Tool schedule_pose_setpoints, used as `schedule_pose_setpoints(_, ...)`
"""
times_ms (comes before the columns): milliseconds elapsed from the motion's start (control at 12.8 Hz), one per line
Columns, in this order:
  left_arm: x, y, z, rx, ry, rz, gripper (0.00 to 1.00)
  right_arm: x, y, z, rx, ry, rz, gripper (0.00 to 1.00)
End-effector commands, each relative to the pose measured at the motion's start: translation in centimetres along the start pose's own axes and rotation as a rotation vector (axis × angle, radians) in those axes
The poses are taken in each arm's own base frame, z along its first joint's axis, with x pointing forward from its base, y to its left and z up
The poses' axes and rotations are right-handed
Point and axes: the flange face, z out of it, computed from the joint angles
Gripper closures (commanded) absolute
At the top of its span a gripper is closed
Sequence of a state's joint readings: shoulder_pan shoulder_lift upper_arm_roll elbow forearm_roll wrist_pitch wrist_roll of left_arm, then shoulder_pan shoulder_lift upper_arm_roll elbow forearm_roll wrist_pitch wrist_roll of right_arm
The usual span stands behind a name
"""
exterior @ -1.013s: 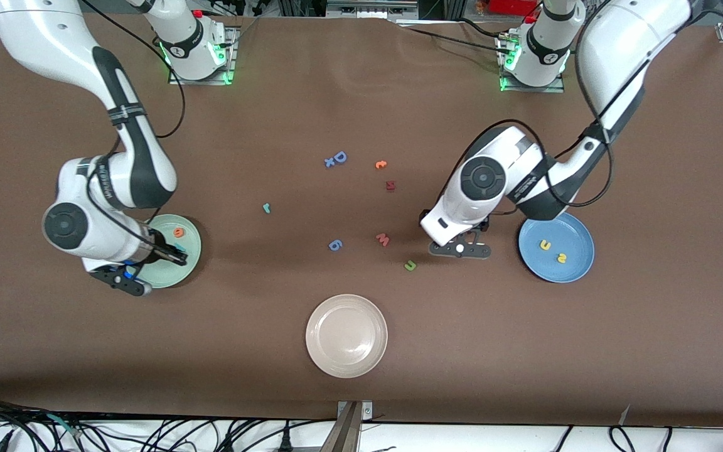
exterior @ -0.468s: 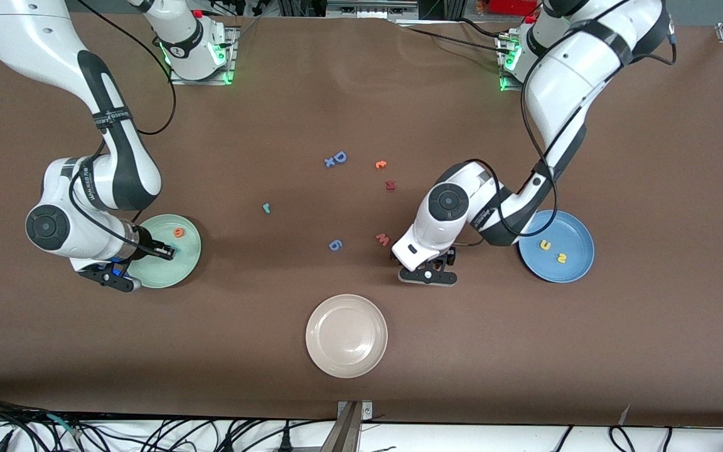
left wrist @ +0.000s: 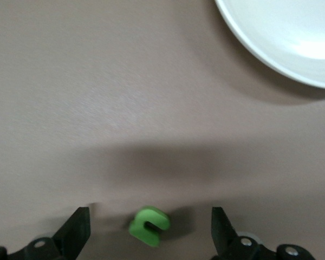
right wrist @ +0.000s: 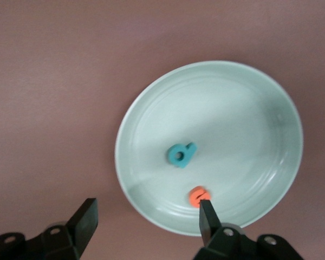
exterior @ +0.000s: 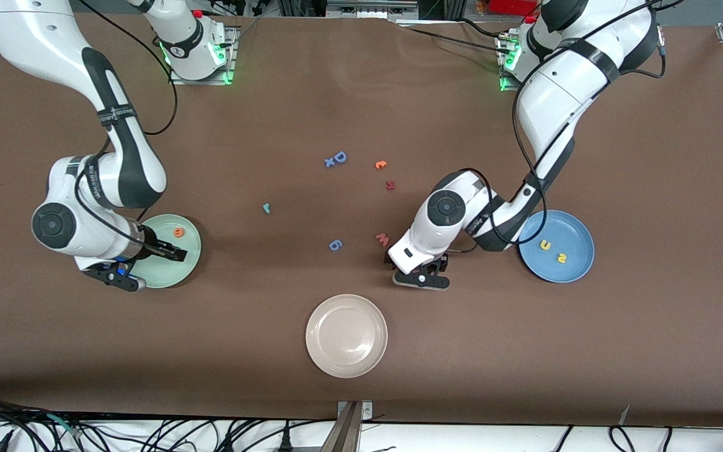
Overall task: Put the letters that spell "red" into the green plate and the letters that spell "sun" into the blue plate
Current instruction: 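Place the p on the green plate while the left gripper grasps the c, then drop the c on the blue plate while the right gripper grasps the j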
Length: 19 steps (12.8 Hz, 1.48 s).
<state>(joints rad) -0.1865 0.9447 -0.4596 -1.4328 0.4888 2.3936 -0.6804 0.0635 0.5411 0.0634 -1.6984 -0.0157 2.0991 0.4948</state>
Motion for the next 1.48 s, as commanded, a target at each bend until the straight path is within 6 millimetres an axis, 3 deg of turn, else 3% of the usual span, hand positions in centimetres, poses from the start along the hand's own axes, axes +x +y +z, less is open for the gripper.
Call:
schedule_pose_setpoints(0, -0.3, 0.8, -0.2, 0.062, 0.003, 0.072, 0.05, -3.0, -3.9, -0.4, -0.003, 0.011, 0.061, 0.14)
schedule_pose_setpoints(234, -0.8, 0.9, 0.2, 0.097, -0.013, 0.092, 0.14, -5.6, -7.0, 1.5, 0.016, 0.042, 0.108, 0.14)
schedule_pose_setpoints(468, -0.7, 0.8, 0.2, 0.119, 0.004, 0.121, 0.39, -9.5, -8.0, 4.9, 0.046, 0.08, 0.118, 0.13)
schedule_pose_setpoints(624, -0.6, 0.8, 0.0, 0.116, 0.007, 0.118, 0.66, -12.2, -9.4, 5.9, 0.041, 0.079, 0.126, 0.13)
schedule_pose_setpoints(702, -0.5, 0.6, 0.0, 0.109, 0.002, 0.107, 0.91, -13.4, -10.2, 6.2, 0.036, 0.075, 0.135, 0.13)
schedule_pose_setpoints(780, -0.4, 0.5, -0.3, 0.11, 0.003, 0.104, 1.0, -14.7, -11.3, 6.5, 0.036, 0.067, 0.135, 0.13)
schedule_pose_setpoints(935, -0.3, 0.2, -0.7, 0.136, -0.019, 0.101, 1.0, -16.5, -11.9, 6.8, 0.063, 0.079, 0.141, 0.13)
schedule_pose_setpoints(1169, 0.0, -0.3, -4.4, 0.193, -0.067, 0.079, 1.0, -19.0, -11.8, 7.9, 0.077, 0.092, 0.108, 0.13)
schedule_pose_setpoints(1325, 0.7, -1.8, -6.2, 0.184, -0.097, 0.08, 1.0, -20.0, -11.1, 9.4, 0.074, 0.113, 0.078, 0.13)
schedule_pose_setpoints(1403, 1.5, -3.9, -7.3, 0.176, -0.12, 0.098, 1.0, -20.2, -10.9, 9.8, 0.077, 0.115, 0.076, 0.13)
